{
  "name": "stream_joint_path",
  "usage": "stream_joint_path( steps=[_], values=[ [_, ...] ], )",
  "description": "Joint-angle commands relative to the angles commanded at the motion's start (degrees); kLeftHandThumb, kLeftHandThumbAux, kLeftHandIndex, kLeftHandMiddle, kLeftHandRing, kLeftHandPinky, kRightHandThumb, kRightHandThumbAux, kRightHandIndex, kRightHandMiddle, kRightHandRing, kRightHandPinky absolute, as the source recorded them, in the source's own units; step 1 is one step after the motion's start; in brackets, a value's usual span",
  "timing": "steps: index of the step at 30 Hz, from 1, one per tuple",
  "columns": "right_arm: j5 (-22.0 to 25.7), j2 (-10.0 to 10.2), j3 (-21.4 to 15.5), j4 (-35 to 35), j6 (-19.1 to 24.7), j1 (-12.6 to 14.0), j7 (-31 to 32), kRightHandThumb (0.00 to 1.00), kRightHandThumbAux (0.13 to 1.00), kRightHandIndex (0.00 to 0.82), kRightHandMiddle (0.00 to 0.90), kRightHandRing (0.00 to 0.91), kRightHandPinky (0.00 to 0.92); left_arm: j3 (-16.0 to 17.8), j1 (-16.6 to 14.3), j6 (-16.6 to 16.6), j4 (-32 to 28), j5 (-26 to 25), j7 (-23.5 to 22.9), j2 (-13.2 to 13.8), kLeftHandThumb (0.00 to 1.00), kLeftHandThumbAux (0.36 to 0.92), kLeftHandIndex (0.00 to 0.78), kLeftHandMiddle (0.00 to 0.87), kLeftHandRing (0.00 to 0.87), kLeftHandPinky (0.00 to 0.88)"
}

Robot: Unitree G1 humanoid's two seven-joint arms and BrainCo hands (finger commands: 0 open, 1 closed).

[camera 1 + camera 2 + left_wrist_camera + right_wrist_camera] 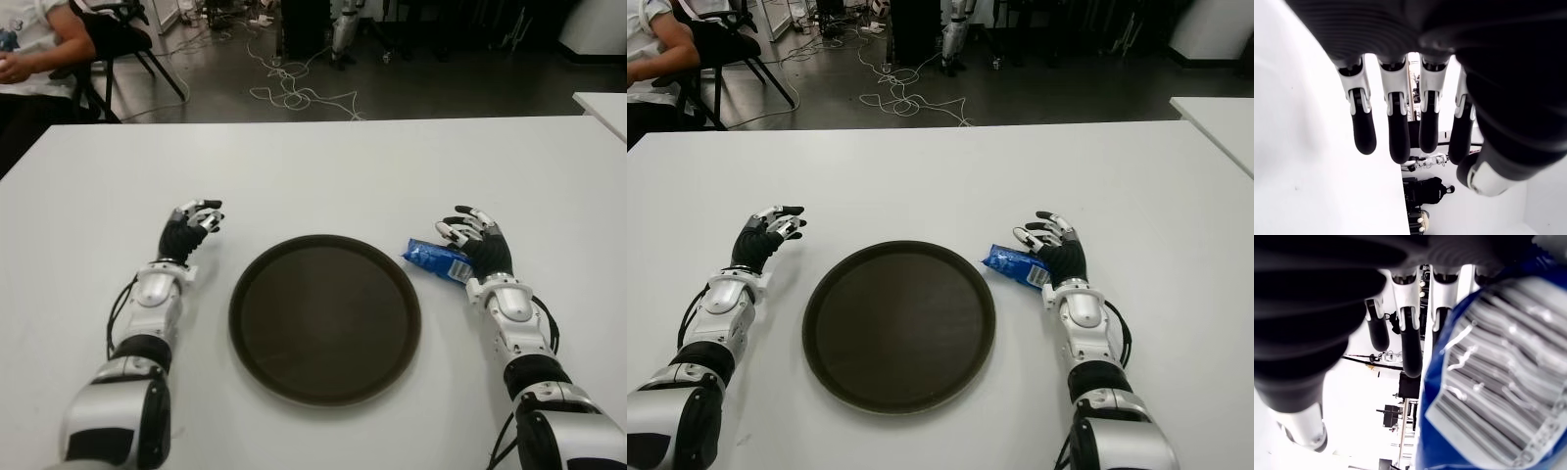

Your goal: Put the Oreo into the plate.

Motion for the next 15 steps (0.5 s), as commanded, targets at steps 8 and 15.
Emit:
stream_joint_path(
  steps=[8, 15],
  values=[
    [-0.02, 0.02, 0.05, 0.05, 0.27, -0.08, 0.03, 0.078, 0.693, 0.256, 0.375, 0.438, 0.497, 0.25, -0.07, 0.19, 0.08, -0.40, -0.51, 0.11, 0.707, 0.707, 0.403, 0.282, 0.306, 0.330],
    [-0.14, -0.12, 0.09, 0.25, 0.45, -0.19, -0.06, 0.076, 0.679, 0.252, 0.360, 0.417, 0.461, 0.36, 0.02, -0.04, -0.08, -0.67, -0.94, 0.09, 0.708, 0.707, 0.403, 0.281, 0.303, 0.328]
  ],
)
